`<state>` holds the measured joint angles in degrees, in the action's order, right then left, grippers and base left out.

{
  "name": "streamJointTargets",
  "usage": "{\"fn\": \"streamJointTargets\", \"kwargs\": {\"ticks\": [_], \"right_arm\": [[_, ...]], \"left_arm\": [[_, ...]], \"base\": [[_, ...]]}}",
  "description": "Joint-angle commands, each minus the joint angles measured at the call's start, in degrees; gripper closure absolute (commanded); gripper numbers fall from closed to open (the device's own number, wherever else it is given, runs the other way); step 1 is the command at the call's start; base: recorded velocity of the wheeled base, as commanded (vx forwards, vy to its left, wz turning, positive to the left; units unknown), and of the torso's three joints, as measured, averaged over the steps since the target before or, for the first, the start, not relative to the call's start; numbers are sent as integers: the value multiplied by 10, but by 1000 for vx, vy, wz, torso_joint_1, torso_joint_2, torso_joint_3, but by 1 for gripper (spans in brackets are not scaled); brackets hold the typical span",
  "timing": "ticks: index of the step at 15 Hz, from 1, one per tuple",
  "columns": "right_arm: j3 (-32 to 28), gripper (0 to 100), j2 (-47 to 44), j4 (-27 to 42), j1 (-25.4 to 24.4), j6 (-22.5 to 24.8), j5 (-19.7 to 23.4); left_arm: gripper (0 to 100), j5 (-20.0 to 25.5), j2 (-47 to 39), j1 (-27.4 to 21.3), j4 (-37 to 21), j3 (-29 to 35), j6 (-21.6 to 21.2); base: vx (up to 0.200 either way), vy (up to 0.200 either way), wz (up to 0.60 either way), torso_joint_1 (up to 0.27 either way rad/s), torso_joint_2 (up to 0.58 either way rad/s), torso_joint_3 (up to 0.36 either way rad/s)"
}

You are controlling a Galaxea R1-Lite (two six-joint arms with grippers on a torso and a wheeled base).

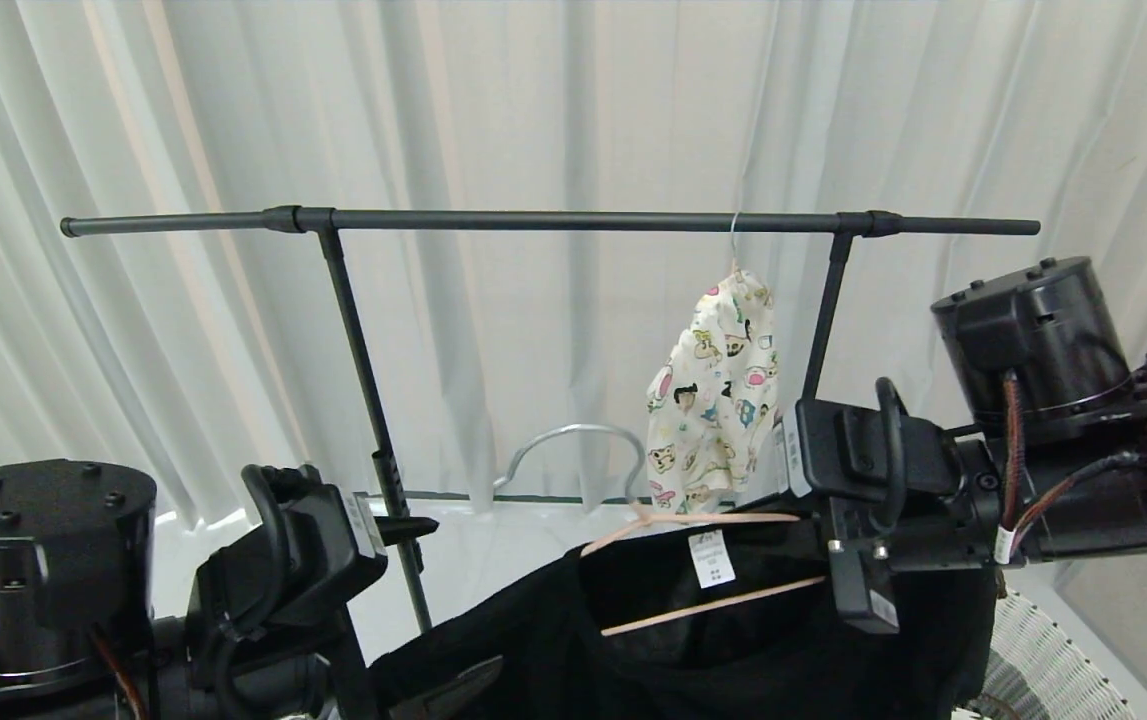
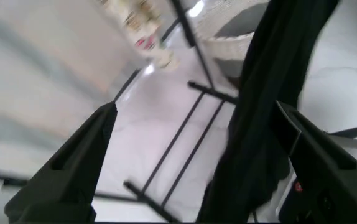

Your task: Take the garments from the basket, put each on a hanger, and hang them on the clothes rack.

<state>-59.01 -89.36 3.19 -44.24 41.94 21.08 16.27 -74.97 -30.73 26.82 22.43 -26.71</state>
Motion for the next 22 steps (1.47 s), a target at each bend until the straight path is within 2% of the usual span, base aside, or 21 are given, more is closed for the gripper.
{"fn": "streamJointTargets", "kwargs": {"ticks": [1,2,3,5,8,14,16,22], "right_arm": [[15,100,30,-7,38,3,-7],[22,100,36,-13,47,3,-7],[43,100,50,-31,60,1,-9],[56,100,65,-40,71,1,-10],[65,100,89,-40,64,-10,-7],[75,100,141,-40,13,-40,-23],[75,100,146,-38,-2,-41,-29],[75,100,154,-38,-12,-41,-42]], "left_arm": [[0,1,29,46,1,-28,0],[0,1,31,56,1,-30,1],[0,3,28,92,1,-25,12],[0,25,38,118,1,-25,44],[0,71,45,110,0,-51,46],[0,70,8,107,0,-99,48],[0,69,-34,127,0,-88,47],[0,69,-62,128,1,-67,46]], "base": [[0,0,0,0,0,0],[0,0,0,0,0,0],[0,0,0,0,0,0],[0,0,0,0,0,0],[0,0,0,0,0,0],[0,0,0,0,0,0],[0,0,0,0,0,0],[0,0,0,0,0,0]]}}
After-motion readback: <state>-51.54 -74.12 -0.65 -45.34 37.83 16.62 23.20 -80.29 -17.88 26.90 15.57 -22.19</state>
